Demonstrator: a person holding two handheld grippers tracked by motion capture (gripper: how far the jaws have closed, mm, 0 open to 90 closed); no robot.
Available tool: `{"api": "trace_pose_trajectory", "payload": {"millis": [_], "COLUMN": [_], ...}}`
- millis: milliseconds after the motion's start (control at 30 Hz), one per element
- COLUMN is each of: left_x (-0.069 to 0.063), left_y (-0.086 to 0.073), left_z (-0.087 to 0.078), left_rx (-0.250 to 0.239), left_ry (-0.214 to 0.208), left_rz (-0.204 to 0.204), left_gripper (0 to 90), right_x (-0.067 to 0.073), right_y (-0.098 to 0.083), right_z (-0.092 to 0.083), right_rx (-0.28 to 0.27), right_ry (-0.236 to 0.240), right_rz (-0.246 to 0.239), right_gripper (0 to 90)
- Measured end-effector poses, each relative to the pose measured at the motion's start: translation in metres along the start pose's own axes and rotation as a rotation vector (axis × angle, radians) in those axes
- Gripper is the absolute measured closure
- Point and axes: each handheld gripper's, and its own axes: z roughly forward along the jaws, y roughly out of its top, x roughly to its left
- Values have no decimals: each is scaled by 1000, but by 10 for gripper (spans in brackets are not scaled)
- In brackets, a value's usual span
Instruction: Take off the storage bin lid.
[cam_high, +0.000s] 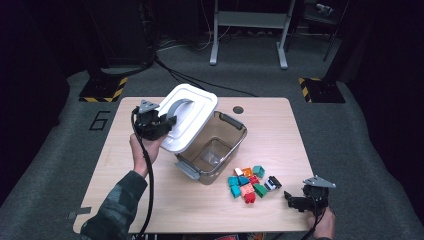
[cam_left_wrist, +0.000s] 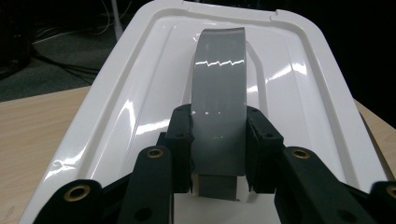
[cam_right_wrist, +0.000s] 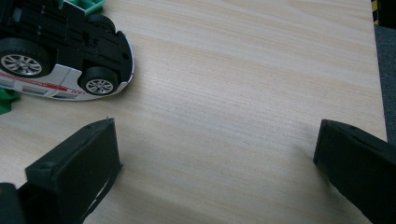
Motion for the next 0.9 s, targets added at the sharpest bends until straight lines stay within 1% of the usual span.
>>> {"api": "trace_pose_trajectory", "payload": {"millis": [33,133,267,467,533,567,700,733,900], "left_x": [3,12,24,42,47,53,62,66,80], "left_y": [-1,-2,-3,-7,-9,-11,-15,-17,-28], "left_z": [0,-3,-5,-7,-7,-8,-8,-8,-5], "left_rx": [-10,-9,-21,-22,-20,-9,-8,-6,9], "left_ry": [12,30,58,100,113,123,145,157,188], "left_rz": [-6,-9,-33,-49,-55,-52,-67,-69,-96], "left_gripper": [674,674,674,674,674,674,674,674,674], "right_x": [0,0,0,0,0,0,0,0,0], "right_y": [0,0,0,0,0,0,0,0,0], "right_z": [0,0,0,0,0,0,0,0,0], "right_rx": [0,0,1,1,1,1,1,1,1], "right_ry": [0,0,1,1,1,1,1,1,1], "right_rz": [0,0,-2,-2,-2,-2,-2,-2,-2], "right_gripper": [0,0,0,0,0,0,0,0,0]}}
